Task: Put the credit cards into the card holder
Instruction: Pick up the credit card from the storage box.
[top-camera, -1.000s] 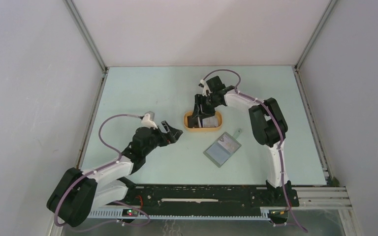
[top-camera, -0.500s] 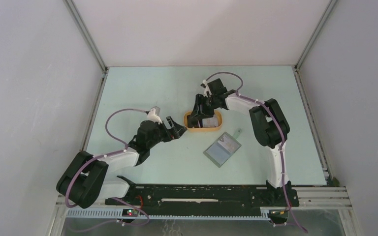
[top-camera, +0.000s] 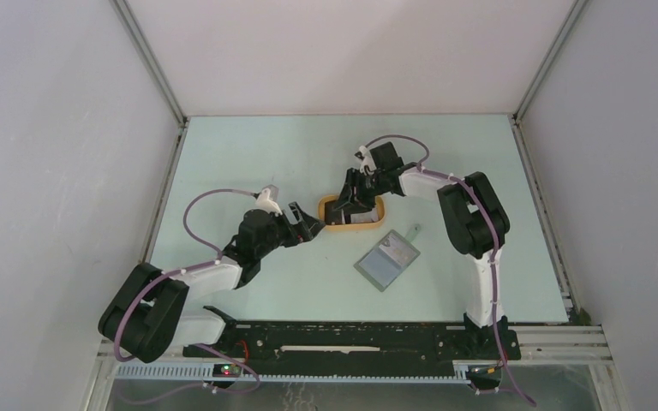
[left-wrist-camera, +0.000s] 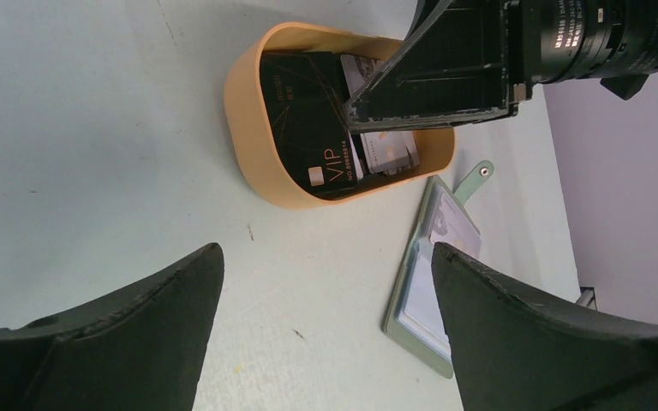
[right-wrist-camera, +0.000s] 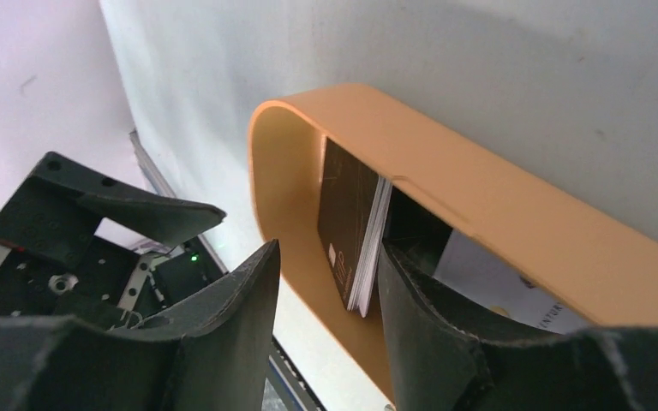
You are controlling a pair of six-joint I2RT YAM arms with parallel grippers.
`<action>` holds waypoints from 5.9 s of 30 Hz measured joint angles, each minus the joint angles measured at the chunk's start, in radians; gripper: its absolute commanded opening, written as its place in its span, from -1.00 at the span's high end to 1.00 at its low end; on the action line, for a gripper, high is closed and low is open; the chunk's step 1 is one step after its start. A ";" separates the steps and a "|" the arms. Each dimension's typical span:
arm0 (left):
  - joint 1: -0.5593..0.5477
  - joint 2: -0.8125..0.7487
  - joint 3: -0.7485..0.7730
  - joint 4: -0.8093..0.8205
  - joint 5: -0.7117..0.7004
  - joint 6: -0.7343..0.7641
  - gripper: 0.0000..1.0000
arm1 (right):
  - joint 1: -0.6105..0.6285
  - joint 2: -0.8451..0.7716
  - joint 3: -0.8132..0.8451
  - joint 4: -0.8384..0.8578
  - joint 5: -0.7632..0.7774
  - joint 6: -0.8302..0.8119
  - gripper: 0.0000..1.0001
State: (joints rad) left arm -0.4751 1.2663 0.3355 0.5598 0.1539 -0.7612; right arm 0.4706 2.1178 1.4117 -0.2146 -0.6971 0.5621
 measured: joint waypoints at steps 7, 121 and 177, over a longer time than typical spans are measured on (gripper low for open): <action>0.001 0.000 0.000 0.000 0.007 0.000 -0.90 | -0.005 -0.011 -0.006 0.034 -0.061 0.028 -0.06; -0.298 0.039 -0.071 0.529 0.224 -0.024 -0.34 | -0.204 -0.448 -0.187 -0.905 -0.641 -1.424 1.00; -0.354 0.239 -0.002 0.755 0.358 -0.126 1.00 | -0.150 -0.452 -0.177 -0.945 -0.653 -1.448 0.12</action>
State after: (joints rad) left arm -0.8295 1.5055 0.3336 1.3148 0.5117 -0.8871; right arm 0.3202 1.6661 1.2343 -1.1599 -1.3499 -0.8856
